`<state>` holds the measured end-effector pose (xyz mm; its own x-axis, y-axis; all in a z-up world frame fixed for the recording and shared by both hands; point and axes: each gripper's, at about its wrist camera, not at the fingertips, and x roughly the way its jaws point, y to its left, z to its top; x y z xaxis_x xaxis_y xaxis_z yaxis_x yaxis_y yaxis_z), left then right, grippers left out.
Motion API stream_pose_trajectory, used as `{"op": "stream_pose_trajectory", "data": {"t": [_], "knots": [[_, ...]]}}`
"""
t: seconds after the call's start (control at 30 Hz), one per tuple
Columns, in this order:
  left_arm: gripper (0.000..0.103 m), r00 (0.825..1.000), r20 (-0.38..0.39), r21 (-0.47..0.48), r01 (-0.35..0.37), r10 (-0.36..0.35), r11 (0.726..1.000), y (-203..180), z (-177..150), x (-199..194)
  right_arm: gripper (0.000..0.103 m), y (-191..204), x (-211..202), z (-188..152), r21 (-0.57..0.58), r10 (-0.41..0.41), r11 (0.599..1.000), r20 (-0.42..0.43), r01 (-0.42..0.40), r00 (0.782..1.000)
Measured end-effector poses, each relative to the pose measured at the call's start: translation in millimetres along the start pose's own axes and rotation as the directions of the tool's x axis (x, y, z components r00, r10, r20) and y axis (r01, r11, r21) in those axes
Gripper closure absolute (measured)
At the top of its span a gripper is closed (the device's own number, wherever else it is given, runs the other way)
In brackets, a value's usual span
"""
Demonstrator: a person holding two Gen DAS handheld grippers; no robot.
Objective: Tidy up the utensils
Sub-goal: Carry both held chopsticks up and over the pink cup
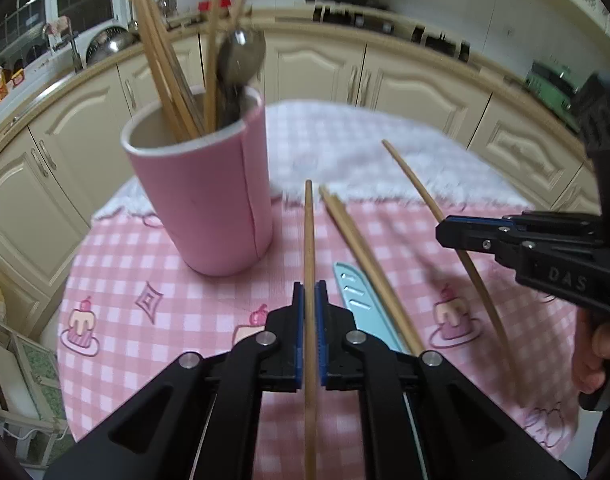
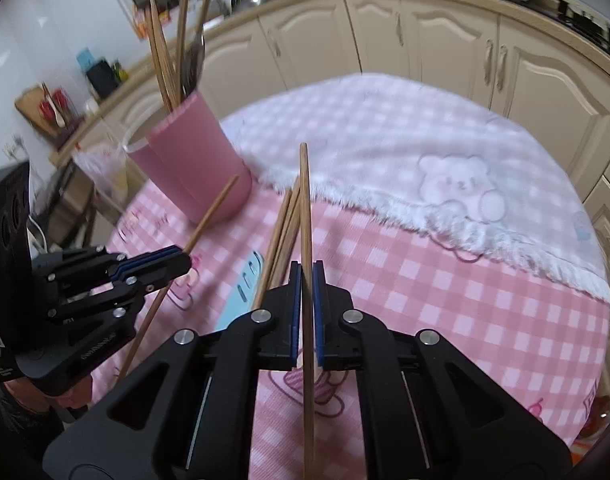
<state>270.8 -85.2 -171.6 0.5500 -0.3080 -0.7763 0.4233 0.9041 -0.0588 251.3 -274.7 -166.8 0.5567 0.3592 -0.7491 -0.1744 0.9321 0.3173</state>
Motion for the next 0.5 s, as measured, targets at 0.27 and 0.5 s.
{"op": "stream_pose_trajectory", "data": {"t": [0.27,0.5], "knots": [[0.098,0.981,0.193,-0.054,0.007,0.004,0.999,11,11,-53,0.097,2,-41,12,0.036,0.049,0.998,0.168,-0.055,0.985],[0.098,0.952,0.307,-0.098,0.029,0.002,0.995,19,24,-86,0.097,12,-63,28,0.02,0.089,0.995,0.255,-0.098,0.963]]}}
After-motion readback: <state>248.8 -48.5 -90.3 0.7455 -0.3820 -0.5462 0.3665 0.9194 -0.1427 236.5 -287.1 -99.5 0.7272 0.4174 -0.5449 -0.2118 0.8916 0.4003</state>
